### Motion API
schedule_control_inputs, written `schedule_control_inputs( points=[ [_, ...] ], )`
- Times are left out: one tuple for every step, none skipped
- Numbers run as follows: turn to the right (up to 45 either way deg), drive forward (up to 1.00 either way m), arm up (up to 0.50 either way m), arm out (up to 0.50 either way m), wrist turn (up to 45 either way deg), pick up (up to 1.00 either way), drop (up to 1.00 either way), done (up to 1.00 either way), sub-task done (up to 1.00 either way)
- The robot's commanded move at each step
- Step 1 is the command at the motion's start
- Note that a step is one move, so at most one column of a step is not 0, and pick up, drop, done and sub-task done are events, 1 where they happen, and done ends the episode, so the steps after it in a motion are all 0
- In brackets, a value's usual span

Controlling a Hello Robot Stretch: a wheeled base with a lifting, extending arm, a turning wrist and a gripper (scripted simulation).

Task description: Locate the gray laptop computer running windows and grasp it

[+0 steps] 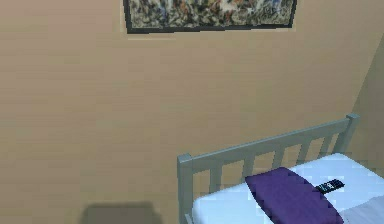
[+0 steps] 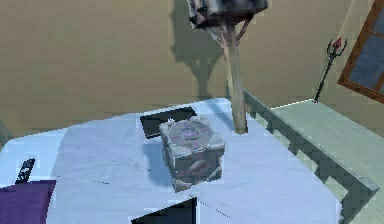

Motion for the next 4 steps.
schedule_control_inputs(
  points=[
    [0.0,0.00,0.14,0.00,0.0,0.00,0.00,0.00,0.00],
    [0.0,0.00,0.00,0.08,0.0,0.00,0.00,0.00,0.00],
    [0.0,0.00,0.00,0.00,45.0,0.00,0.00,0.00,0.00],
    [0.0,0.00,0.00,0.00,45.0,0.00,0.00,0.00,0.00]
  ],
)
